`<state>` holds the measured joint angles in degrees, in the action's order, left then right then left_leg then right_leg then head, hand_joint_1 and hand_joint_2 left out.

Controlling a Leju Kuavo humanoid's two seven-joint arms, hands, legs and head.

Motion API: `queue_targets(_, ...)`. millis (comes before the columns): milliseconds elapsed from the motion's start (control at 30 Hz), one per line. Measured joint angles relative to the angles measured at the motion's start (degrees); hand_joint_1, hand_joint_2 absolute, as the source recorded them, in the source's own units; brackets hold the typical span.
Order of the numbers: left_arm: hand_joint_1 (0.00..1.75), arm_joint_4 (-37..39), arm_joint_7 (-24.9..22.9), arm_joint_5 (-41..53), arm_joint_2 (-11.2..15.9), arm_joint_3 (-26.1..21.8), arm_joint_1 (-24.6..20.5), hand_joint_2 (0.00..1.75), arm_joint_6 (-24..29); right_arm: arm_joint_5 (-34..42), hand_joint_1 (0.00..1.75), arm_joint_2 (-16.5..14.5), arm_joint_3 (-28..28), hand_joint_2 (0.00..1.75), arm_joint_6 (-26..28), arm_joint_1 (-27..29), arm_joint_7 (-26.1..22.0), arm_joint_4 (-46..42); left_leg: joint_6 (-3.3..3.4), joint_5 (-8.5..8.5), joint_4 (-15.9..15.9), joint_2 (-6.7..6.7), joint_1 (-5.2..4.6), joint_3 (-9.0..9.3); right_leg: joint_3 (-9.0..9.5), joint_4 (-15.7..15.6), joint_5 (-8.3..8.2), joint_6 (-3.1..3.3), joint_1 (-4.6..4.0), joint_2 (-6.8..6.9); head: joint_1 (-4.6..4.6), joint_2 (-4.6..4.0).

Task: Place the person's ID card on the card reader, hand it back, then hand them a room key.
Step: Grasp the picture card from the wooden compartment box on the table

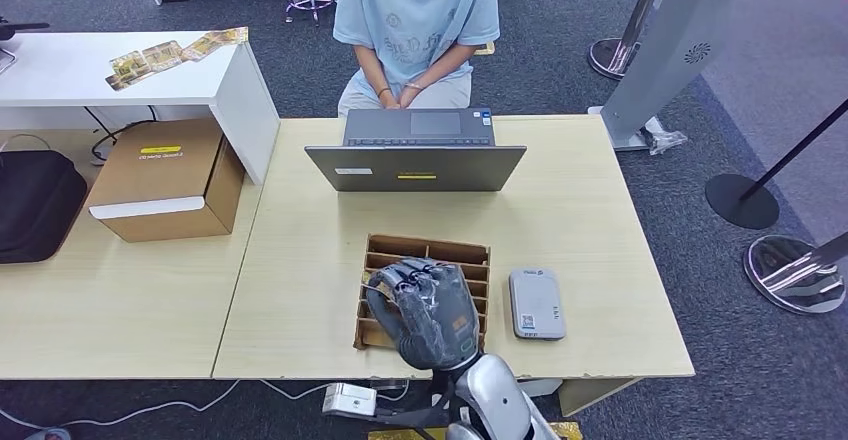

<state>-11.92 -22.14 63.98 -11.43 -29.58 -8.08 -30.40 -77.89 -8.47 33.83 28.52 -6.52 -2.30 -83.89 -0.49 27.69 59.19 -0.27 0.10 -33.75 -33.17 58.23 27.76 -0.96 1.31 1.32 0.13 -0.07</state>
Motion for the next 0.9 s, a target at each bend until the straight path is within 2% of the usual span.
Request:
queue_targets(333, 0.0, 0.0, -0.02, 0.27, -0.02, 0.57, -0.02, 0.0, 0.02, -6.42, 1.75, 0.04, 0.24, 1.75, 2.48, -5.13, 0.92, 0.12, 0.0, -0.01, 0.0, -0.01, 0.0, 0.01, 0.02, 0.02, -0.01, 0.0, 0.0, 0.0, 0.0, 0.0)
queue_targets(700, 0.0, 0.01, -0.14, 0.5, -0.08, 0.75, -0.07, 0.0, -0.08, -7.72, 1.75, -0.04, 1.13, 1.75, 2.71, -16.25, 0.52, 2.59, 0.01, -0.03, 0.0, -0.03, -0.01, 0.01, 0.03, 0.04, -0.02, 0.01, 0.01, 0.02, 0.01, 0.0)
queue_targets(900, 0.0, -0.01, -0.53, 0.47, -0.07, 0.75, -0.21, 0.0, -0.36, -6.19, 1.75, -2.0, 2.13, 1.75, -0.37, -24.88, -0.36, 8.31, -0.03, -0.08, 0.0, -0.03, 0.0, 0.02, 0.03, 0.09, -0.03, 0.02, 0.01, 0.01, 0.01, 0.0)
